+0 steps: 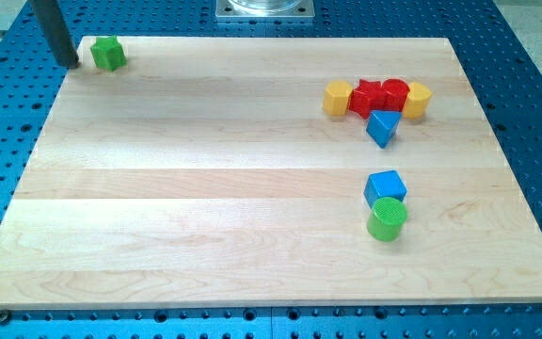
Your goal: Point your arm at the center of the board
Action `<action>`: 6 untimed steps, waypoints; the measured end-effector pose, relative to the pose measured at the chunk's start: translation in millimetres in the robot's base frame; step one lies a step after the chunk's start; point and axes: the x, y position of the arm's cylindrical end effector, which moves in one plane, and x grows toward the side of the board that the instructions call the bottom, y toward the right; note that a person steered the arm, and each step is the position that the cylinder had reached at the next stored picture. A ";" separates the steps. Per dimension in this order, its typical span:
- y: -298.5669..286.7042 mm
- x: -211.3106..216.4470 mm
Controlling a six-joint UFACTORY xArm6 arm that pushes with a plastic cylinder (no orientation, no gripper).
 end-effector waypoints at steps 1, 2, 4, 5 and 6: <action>0.6 67.5; 31.3 116.5; 84.0 128.1; 92.8 128.1; 114.8 128.1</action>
